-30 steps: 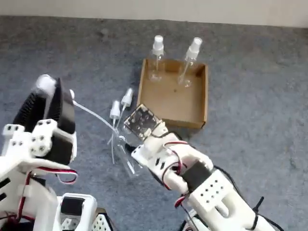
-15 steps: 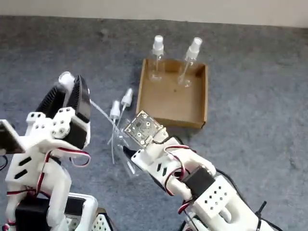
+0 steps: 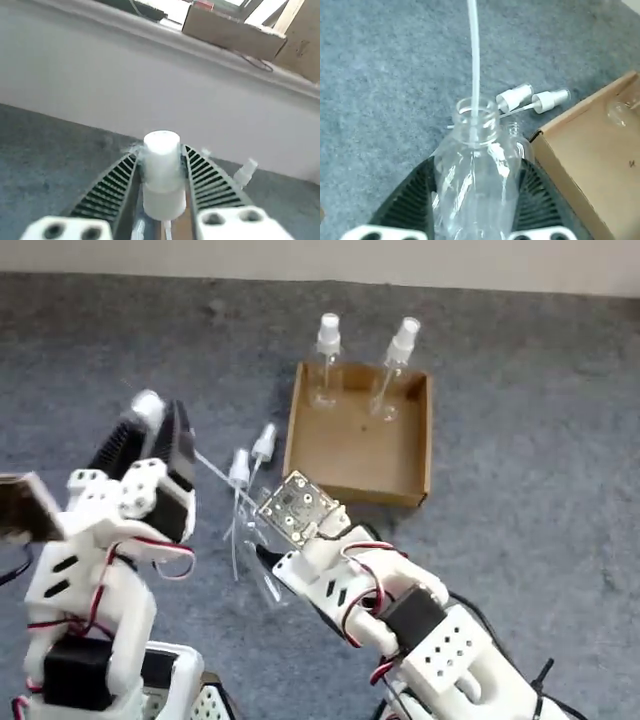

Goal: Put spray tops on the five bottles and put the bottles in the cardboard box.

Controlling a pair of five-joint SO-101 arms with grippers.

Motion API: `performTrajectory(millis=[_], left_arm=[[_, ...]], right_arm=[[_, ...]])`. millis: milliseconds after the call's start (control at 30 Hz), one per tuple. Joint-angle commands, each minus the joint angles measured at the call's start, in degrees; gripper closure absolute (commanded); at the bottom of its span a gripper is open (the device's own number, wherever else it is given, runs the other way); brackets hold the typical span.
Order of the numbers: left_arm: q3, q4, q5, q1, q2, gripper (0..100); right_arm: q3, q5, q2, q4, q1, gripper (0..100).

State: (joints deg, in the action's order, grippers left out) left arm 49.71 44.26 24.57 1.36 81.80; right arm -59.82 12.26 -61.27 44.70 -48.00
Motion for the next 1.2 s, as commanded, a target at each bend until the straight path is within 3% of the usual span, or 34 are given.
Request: performTrajectory(millis=[0,167,400,500,667,1167], left_arm=[[4.3,0.6,0.4,5.0,0.7,100],[8.0,0.4,0.0,10.5,0.7,100],[12.4,0.5,-0.1,12.1,0.7,100],[13.4,0.5,-0.1,12.4,0.7,100],[14.6,0.6,-4.0,16.2,0.7,100],[17.7,0.3,-6.1,18.0,0.7,100]], right_arm=[[0.4,0.6,-1.5,-1.6,-0.3,99.5],[0.3,0.6,-1.5,-1.5,-0.2,99.5],[0.4,1.1,-1.6,-2.0,1.1,99.5],[0.3,0.5,-1.6,-7.1,3.2,99.5],[-3.8,-8.8,-1.5,-18.2,5.1,99.5],[-5.0,-9.5,-1.6,-18.5,5.0,99.5]])
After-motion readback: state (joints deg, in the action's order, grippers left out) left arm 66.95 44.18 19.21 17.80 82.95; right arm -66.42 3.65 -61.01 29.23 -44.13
